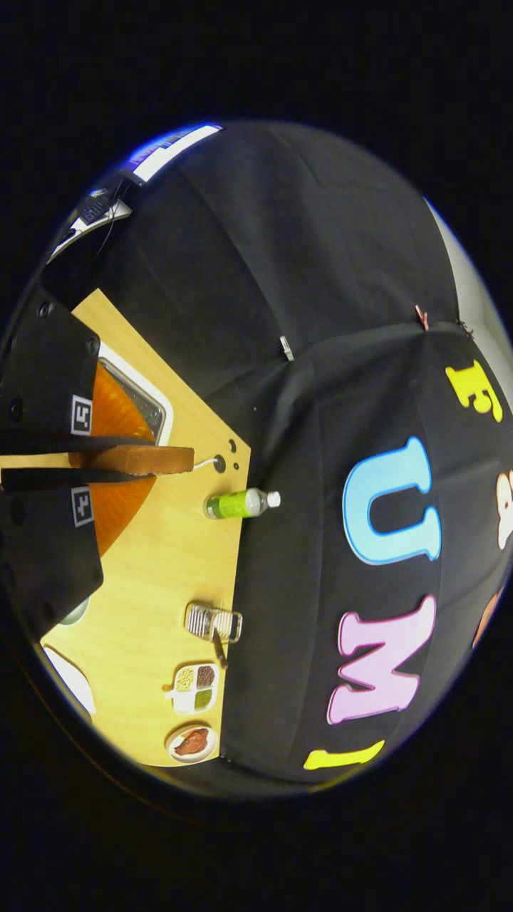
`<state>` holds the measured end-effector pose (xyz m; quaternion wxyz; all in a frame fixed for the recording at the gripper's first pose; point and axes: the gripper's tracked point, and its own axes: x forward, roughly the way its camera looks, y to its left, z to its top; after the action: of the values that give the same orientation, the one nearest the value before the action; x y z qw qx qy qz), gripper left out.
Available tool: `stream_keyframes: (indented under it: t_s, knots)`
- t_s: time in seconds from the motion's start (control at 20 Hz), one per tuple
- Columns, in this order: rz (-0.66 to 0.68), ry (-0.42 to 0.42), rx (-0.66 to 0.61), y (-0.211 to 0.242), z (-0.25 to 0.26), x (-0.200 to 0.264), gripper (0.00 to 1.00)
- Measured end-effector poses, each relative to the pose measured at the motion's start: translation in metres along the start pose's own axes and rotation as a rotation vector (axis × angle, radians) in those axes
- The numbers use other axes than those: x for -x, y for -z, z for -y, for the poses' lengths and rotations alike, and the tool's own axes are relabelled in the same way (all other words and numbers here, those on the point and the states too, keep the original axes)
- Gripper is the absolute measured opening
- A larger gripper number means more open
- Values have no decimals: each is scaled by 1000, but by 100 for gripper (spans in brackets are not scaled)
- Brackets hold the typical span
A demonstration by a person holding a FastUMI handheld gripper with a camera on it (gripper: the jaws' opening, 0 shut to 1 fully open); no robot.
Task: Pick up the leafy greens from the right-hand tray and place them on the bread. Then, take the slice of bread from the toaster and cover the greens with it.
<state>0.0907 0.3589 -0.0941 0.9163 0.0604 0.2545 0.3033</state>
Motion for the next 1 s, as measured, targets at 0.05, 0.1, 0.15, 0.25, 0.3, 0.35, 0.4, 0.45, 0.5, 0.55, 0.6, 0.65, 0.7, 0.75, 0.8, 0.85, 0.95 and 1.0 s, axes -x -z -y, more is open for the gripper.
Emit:
stream_keyframes:
  t_s: [0.05, 0.1, 0.15, 0.25, 0.3, 0.35, 0.4, 0.45, 0.5, 0.55, 0.6, 0.65, 0.7, 0.75, 0.8, 0.85, 0.95, 1.0]
  knots:
    - [-13, 20, -14, 7, 15, 3, 11]
    - [-30, 37, -34, 16, 29, 6, 11]
    - [-44, 50, -57, 23, 41, 7, 11]
    - [-68, 75, -92, 41, 64, 12, 11]
    - [-80, 87, -107, 50, 74, 14, 11]
    - [-91, 91, -127, 59, 82, 16, 11]
    - [-102, 91, -152, 69, 87, 17, 11]
    - [-114, 85, -180, 78, 91, 17, 11]
    - [-128, 77, -215, 87, 93, 17, 11]
    - [-140, 62, -254, 97, 94, 15, 11]
    - [-146, 52, -269, 102, 95, 14, 11]
    - [-158, 42, -277, 110, 97, 12, 11]
    - [-168, 35, -278, 118, 98, 10, 12]
    - [-179, 29, -280, 125, 99, 8, 11]
    - [-186, 20, -287, 132, 99, 5, 11]
    - [-190, 13, -294, 138, 97, 6, 11]
    - [-206, 28, -269, 154, 104, 4, 11]
    - [-214, 41, -258, 160, 110, 4, 11]
